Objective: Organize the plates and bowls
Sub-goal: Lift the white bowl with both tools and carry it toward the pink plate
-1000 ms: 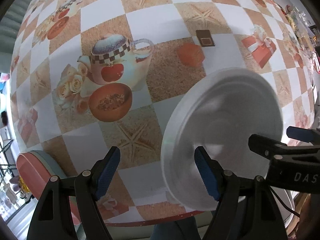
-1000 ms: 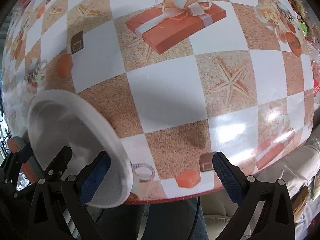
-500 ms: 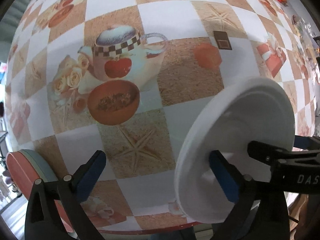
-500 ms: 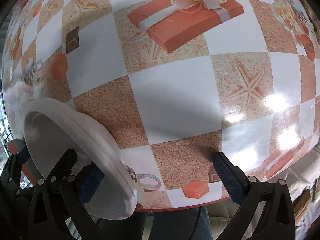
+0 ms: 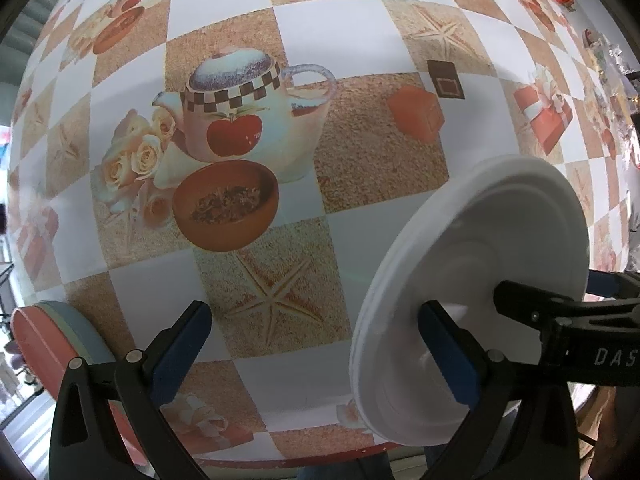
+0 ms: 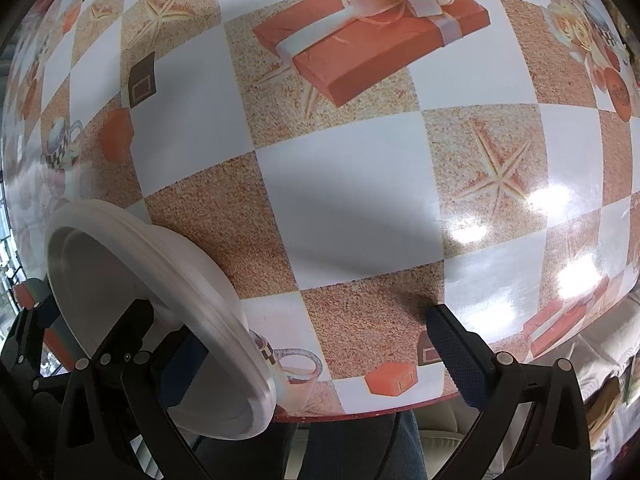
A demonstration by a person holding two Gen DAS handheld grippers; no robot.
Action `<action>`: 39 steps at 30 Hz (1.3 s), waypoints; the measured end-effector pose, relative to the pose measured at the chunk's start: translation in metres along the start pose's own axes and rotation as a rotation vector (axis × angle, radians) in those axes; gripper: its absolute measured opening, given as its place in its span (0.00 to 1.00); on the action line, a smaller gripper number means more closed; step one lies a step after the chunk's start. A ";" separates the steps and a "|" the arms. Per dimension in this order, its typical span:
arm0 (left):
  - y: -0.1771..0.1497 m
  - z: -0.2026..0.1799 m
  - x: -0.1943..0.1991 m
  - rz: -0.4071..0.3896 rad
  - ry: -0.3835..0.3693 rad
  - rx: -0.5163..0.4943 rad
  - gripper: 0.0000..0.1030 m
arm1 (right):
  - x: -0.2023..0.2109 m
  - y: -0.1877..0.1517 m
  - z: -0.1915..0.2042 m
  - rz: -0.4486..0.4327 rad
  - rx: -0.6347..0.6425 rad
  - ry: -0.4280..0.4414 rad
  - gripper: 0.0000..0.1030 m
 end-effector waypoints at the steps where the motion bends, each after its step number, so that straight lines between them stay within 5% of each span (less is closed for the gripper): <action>1: 0.001 -0.002 0.001 0.000 0.005 -0.008 0.96 | 0.003 -0.006 -0.001 -0.002 -0.001 -0.003 1.00; 5: 0.001 -0.015 0.010 -0.020 -0.004 -0.092 0.78 | 0.017 -0.018 0.011 -0.009 -0.002 0.008 0.88; 10: -0.006 -0.024 0.016 -0.016 -0.088 -0.093 0.42 | 0.024 -0.020 0.023 -0.016 -0.002 0.082 0.49; 12: -0.007 -0.027 0.017 -0.007 -0.109 -0.092 0.38 | 0.025 -0.022 0.030 -0.003 -0.011 0.130 0.28; 21: -0.021 -0.011 0.019 -0.008 -0.106 -0.058 0.38 | 0.022 -0.027 0.056 0.002 0.023 0.099 0.27; 39: -0.078 0.093 0.029 -0.038 -0.028 0.123 0.40 | 0.014 -0.029 0.169 -0.017 0.272 0.078 0.29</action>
Point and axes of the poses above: each gripper's, at about its wrist camera, not at the fingertips, and x roughly against the way its jaws point, z to its left, y to its top, the point moved 5 cm from there along -x, roughly the way its jaws point, and after that the axes turned 14 degrees about -z, right-handed, at the moved point
